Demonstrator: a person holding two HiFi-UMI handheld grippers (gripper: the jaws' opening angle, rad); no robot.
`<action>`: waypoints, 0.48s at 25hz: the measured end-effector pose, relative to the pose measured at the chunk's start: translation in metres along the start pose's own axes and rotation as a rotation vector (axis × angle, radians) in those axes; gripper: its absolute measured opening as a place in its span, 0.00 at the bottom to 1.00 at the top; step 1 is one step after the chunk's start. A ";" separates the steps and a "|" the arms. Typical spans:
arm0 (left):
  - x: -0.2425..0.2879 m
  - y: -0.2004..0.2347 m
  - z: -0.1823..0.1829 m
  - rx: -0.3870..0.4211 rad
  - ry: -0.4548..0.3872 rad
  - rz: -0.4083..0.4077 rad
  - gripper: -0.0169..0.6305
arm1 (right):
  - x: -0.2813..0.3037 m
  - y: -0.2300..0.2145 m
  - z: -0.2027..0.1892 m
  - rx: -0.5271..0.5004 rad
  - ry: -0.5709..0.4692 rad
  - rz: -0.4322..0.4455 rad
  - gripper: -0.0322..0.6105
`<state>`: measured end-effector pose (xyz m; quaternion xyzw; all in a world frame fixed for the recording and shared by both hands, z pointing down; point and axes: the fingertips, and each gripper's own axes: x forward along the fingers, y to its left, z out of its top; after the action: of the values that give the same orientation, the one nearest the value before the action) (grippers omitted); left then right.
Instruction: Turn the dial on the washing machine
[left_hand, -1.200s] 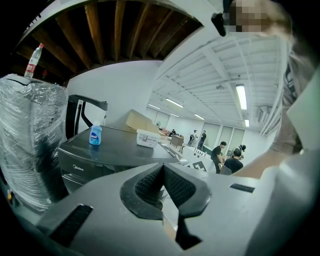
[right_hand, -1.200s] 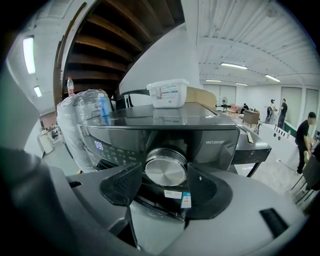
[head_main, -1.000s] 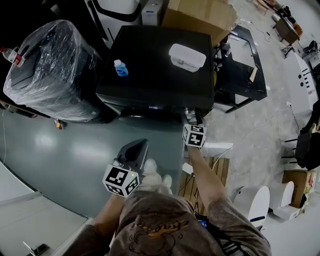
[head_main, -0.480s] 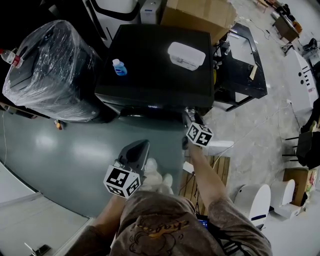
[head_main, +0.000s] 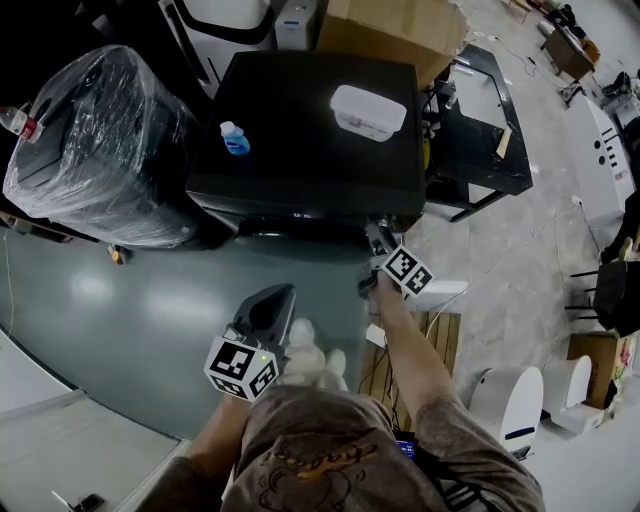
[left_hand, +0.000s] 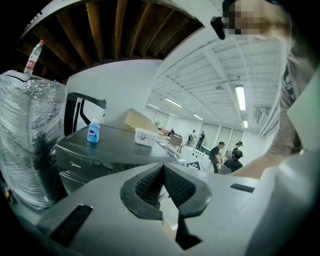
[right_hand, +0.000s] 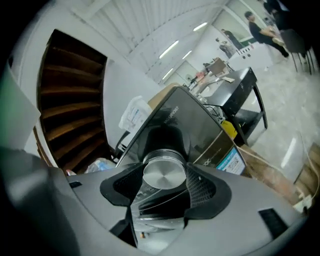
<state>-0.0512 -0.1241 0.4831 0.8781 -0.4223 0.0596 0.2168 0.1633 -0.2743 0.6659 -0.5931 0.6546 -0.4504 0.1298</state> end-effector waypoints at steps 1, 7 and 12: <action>-0.001 0.000 0.000 0.000 -0.001 -0.001 0.01 | 0.000 -0.001 0.000 0.056 -0.013 0.011 0.46; -0.005 0.001 0.001 -0.001 -0.002 0.000 0.01 | -0.001 -0.001 0.002 0.105 -0.029 0.027 0.46; -0.007 0.003 -0.003 -0.007 0.005 0.002 0.01 | -0.004 0.006 0.003 0.001 -0.023 0.005 0.47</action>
<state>-0.0577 -0.1192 0.4847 0.8768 -0.4230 0.0605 0.2206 0.1626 -0.2730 0.6586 -0.5964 0.6543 -0.4437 0.1389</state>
